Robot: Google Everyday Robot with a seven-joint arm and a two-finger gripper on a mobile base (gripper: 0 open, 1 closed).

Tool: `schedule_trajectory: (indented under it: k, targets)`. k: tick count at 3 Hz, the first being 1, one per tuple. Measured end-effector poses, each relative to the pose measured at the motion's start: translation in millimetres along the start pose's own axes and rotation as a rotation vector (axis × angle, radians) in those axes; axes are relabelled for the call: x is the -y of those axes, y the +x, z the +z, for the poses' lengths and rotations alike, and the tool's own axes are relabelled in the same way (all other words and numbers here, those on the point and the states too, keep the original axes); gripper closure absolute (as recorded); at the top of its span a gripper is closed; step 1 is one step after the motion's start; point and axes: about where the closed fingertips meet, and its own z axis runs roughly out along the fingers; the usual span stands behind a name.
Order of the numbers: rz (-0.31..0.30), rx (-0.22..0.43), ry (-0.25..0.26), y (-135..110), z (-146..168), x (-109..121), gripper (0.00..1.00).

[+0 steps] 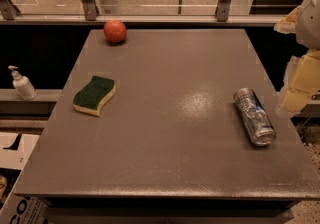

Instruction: Place redbull can upright

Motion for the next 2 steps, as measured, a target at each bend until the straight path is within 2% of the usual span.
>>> schedule_trajectory:
  k: [1, 2]
  targets:
    - [0.0, 0.0, 0.0, 0.0, 0.0, 0.0, 0.0]
    - [0.035, 0.01, 0.024, 0.4, 1.5, 0.7, 0.0]
